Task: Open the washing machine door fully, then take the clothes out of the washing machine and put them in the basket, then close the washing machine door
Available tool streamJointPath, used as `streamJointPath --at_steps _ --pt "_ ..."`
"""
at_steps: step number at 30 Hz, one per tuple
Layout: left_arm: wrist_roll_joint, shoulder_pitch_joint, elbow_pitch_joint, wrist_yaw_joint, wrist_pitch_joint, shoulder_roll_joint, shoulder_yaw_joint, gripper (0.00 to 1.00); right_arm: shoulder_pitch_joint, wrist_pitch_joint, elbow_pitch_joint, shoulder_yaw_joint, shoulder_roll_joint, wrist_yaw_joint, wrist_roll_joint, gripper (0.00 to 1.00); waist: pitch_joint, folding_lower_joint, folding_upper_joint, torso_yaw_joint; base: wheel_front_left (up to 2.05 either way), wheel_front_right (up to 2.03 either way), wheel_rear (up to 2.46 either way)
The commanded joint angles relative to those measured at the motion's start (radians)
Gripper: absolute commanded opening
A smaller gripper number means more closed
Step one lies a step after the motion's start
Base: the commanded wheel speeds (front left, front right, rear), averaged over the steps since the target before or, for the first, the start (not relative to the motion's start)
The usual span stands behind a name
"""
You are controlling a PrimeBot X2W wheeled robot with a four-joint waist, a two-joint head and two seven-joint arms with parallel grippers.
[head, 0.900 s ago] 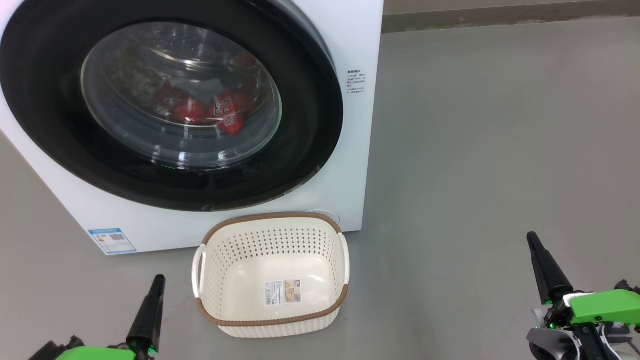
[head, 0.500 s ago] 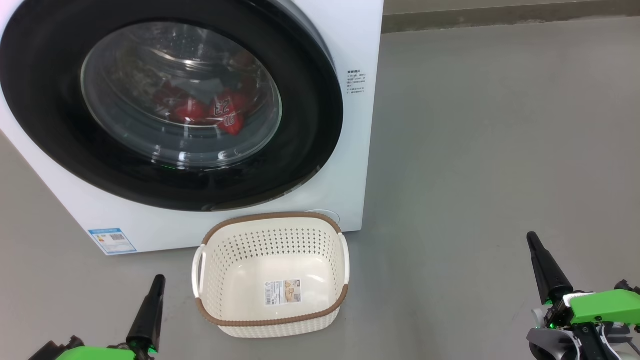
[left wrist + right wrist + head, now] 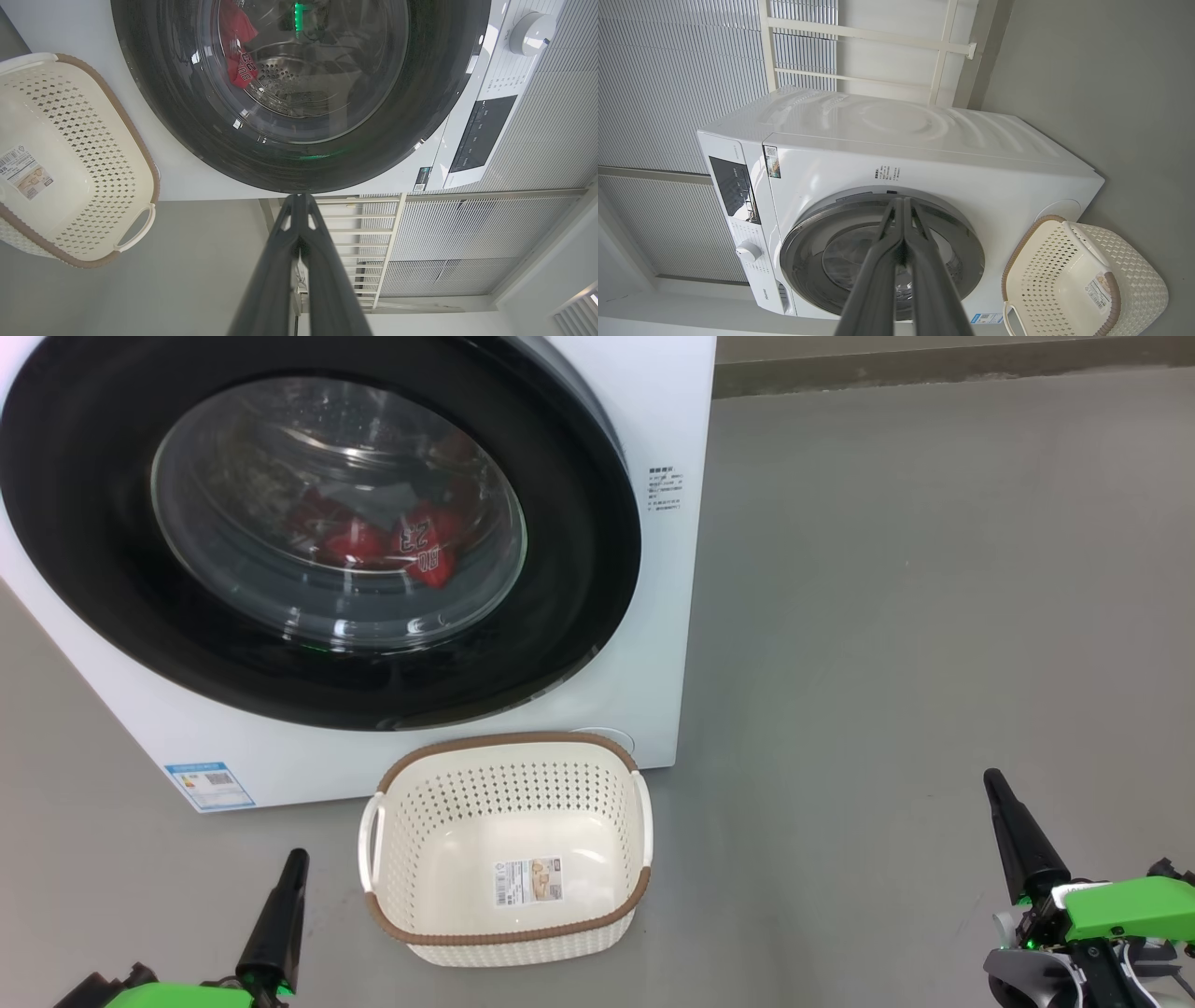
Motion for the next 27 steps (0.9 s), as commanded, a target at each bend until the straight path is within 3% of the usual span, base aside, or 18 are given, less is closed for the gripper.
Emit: streamJointPath --at_steps 1,27 --pt "-0.008 -0.039 -0.021 -0.007 0.003 0.01 0.035 0.0 -0.042 0.006 -0.025 0.019 -0.009 0.001 0.0 0.0 0.0 0.0 0.0 0.0 0.0 0.0 0.0" --pt "-0.008 -0.039 -0.021 -0.007 0.003 0.01 0.035 0.0 -0.042 0.006 -0.025 0.019 -0.009 0.001 0.0 0.0 0.0 0.0 0.0 0.0 0.0 0.0 0.0"
